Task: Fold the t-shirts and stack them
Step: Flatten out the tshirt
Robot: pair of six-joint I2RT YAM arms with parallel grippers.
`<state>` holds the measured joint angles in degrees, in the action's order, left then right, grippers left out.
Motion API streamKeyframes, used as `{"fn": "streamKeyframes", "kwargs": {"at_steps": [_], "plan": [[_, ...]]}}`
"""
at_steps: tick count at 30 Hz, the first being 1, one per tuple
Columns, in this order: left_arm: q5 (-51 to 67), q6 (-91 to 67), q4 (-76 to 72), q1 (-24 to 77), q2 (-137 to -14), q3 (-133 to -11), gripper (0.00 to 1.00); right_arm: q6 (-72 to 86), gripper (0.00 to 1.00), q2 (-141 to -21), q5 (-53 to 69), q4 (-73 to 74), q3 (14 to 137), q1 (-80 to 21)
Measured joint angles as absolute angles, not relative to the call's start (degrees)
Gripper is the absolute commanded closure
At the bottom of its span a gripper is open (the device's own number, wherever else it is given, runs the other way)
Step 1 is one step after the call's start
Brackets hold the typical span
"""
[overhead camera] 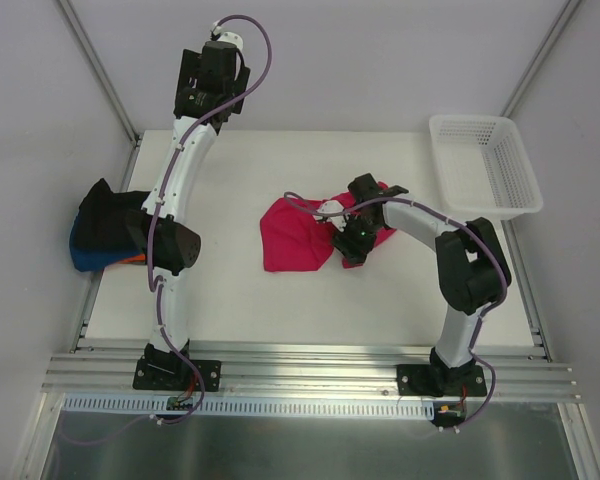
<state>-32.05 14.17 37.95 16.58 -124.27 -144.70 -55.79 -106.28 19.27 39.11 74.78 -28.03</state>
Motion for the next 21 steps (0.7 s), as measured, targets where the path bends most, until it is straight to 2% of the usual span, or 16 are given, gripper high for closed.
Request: {"fn": "streamKeyframes", "kwargs": {"at_steps": [7,21], "plan": [[-32.03,14.15,37.93,16.58,-124.27,-144.68,0.01,-52.45,0.43,-106.5,13.17,32.53,74.41,-28.49],[-32.01,14.13,37.93,16.95,-124.29,-144.7,0.01,-49.08,0.46,-106.52,9.32,30.22,80.62,-28.34]]}}
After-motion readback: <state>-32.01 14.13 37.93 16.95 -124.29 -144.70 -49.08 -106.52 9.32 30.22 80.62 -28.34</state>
